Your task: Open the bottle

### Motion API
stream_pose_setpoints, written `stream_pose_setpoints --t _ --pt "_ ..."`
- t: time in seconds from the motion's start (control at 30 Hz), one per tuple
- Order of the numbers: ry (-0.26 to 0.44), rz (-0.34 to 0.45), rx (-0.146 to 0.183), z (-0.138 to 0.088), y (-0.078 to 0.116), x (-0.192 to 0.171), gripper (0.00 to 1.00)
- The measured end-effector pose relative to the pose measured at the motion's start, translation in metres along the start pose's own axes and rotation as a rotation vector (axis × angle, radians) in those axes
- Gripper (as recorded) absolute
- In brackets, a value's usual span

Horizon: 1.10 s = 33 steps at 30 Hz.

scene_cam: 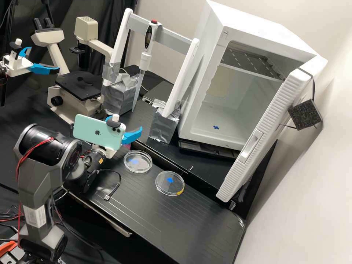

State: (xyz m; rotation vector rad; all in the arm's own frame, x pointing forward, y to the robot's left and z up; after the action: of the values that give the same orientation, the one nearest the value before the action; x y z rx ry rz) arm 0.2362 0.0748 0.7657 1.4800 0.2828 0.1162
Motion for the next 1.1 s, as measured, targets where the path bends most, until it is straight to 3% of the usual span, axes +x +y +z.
stream_pose_setpoints --t 0.13,1.1 --pt "0.006 -0.014 -0.021 -0.0014 -0.0033 0.0003 0.0" --pt "0.006 -0.016 -0.019 -0.0016 -0.0042 0.0003 0.0"
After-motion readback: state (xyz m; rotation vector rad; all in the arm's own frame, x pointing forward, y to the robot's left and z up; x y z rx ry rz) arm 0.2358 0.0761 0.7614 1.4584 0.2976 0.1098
